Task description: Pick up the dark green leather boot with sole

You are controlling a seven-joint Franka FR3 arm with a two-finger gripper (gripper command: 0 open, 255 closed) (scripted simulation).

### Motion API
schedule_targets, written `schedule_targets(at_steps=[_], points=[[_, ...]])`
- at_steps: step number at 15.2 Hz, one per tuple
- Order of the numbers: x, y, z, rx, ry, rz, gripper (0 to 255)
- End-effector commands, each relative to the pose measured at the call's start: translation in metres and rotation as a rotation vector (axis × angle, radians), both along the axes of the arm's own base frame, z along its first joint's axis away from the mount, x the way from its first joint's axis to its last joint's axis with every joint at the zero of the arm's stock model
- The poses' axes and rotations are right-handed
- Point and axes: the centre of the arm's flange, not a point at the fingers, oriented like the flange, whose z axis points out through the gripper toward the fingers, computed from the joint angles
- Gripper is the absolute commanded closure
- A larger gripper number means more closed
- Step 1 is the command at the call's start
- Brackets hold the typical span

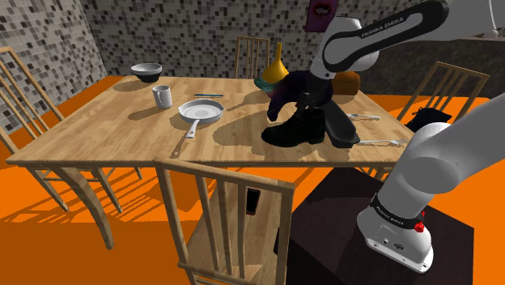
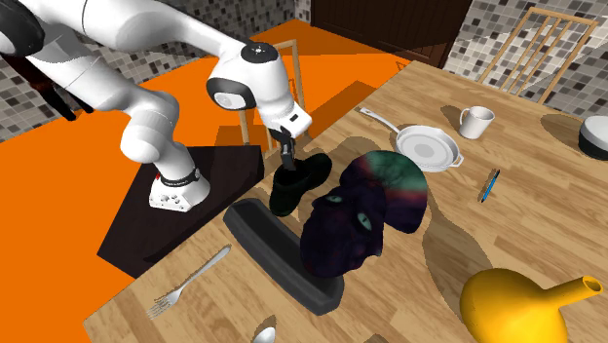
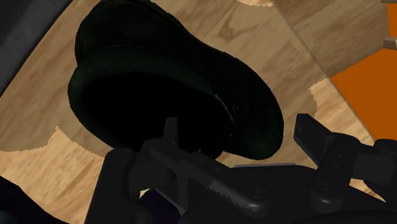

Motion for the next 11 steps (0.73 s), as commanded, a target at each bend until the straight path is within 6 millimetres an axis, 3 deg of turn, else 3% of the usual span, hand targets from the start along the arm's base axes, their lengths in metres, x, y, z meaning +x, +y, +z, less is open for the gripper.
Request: schedule_targets(at_steps=[1, 3, 5, 6, 11], points=[[0.001, -0.001, -0.011, 0.000, -0.001, 0.000, 0], [0.001, -0.001, -0.025, 0.000, -0.001, 0.000, 0], [0.001, -0.001, -0.025, 0.000, -0.001, 0.000, 0], [0.002, -0.001, -0.025, 0.000, -0.001, 0.000, 255], [0.002, 0.000, -0.025, 0.000, -0.001, 0.000, 255]])
